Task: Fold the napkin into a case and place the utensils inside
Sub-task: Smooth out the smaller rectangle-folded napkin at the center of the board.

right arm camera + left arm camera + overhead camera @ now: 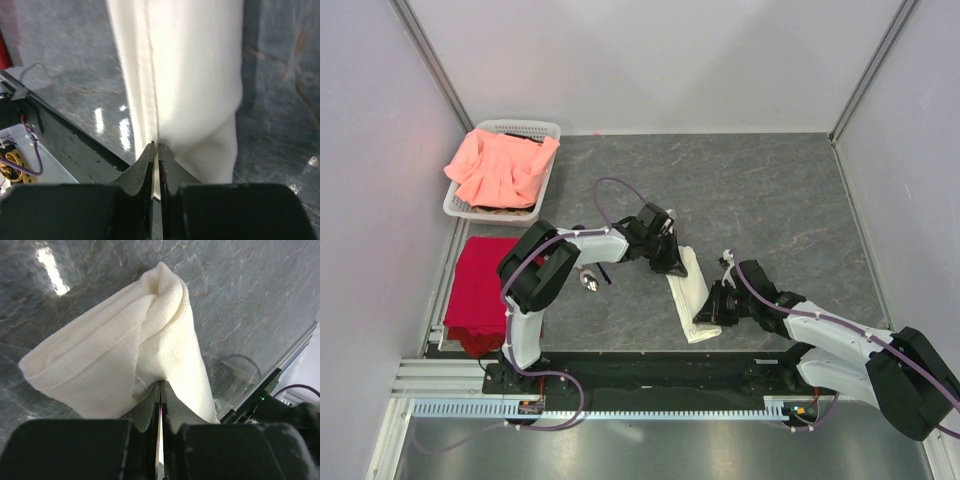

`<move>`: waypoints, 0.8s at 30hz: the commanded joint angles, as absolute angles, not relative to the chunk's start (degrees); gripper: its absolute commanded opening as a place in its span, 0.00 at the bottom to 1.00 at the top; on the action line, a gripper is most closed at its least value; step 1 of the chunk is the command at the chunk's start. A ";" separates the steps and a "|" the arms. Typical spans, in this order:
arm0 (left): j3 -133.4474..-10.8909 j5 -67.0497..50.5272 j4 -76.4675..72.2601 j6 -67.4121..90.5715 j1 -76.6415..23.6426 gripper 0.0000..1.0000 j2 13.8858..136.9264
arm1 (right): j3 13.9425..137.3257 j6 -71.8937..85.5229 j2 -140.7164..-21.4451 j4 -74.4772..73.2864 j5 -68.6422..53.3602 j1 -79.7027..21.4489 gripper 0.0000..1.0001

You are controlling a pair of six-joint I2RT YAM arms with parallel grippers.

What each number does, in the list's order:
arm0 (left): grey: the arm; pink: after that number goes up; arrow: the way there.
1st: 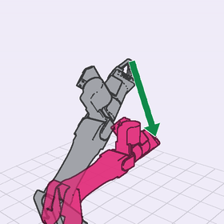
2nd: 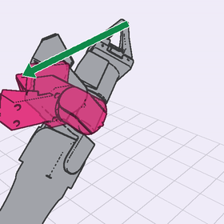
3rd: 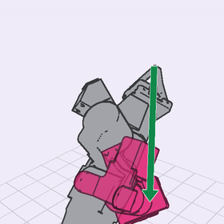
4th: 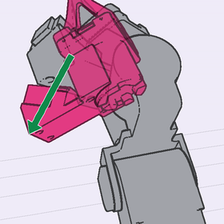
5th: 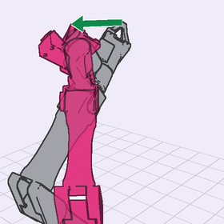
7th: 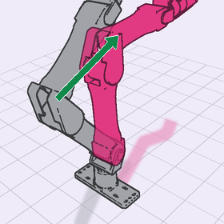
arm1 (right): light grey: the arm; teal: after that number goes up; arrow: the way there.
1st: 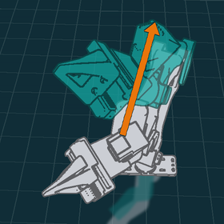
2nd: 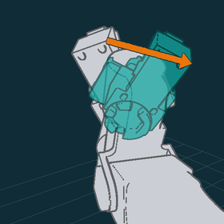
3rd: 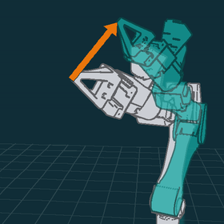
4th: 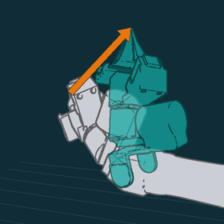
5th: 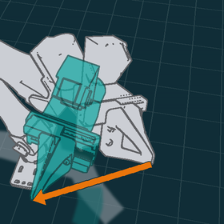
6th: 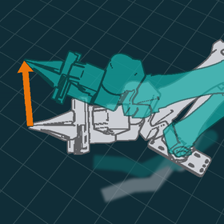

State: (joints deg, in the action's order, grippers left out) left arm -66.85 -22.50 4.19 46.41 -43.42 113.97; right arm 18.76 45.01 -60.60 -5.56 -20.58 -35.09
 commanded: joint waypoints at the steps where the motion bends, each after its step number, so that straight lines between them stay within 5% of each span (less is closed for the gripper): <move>1: -69.17 -20.92 5.71 45.88 -42.80 0.06 115.22 | 13.37 50.36 -60.20 -0.53 -19.43 -37.53 0.12; 6: -69.52 -21.70 6.68 43.78 -42.72 0.09 112.33 | 16.33 47.47 -57.57 -7.45 -16.62 -37.79 0.12; 13: -70.13 -20.15 12.37 39.03 -43.07 0.45 103.37 | 31.17 41.67 -60.81 -14.06 -12.30 -34.20 0.22; 24: -73.74 -9.06 18.54 34.98 -41.92 0.36 104.14 | 49.21 37.35 -86.38 -9.23 -14.59 -28.21 0.36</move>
